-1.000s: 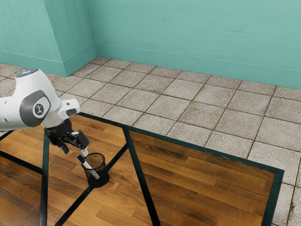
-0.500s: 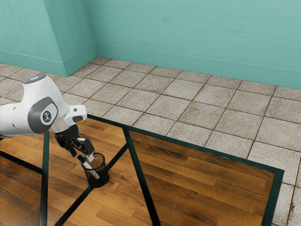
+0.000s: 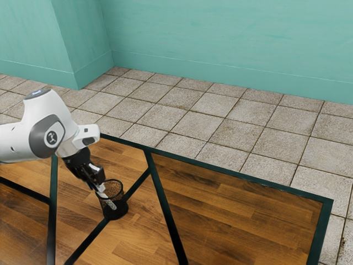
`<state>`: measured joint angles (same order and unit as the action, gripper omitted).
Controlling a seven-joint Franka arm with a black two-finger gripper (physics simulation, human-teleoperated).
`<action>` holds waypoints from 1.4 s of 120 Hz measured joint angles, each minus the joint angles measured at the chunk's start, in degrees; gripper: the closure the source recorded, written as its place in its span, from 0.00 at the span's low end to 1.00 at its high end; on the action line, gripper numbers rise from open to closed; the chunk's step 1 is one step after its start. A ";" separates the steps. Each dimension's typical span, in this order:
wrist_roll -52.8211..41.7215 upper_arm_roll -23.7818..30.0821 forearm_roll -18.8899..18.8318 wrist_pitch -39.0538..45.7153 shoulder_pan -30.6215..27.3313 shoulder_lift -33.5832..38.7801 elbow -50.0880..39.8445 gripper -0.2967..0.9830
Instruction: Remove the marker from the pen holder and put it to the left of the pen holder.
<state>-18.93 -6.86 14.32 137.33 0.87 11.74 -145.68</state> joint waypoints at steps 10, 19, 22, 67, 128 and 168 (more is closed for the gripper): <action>-0.23 0.00 0.06 -0.16 0.00 0.07 -0.40 0.70; -0.41 0.52 0.12 -0.27 -0.05 0.20 -0.36 0.75; -0.45 0.91 0.11 -0.30 -0.05 0.31 -0.29 0.76; 1.64 3.19 -13.47 -16.25 -0.07 0.94 15.31 0.83; 12.78 -3.96 -24.14 -67.48 -0.42 -33.35 46.57 0.85; 17.89 -4.25 -23.60 -74.81 -1.33 -46.34 56.33 0.66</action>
<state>-1.04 -11.10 -9.28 62.52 -0.46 -34.60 -89.34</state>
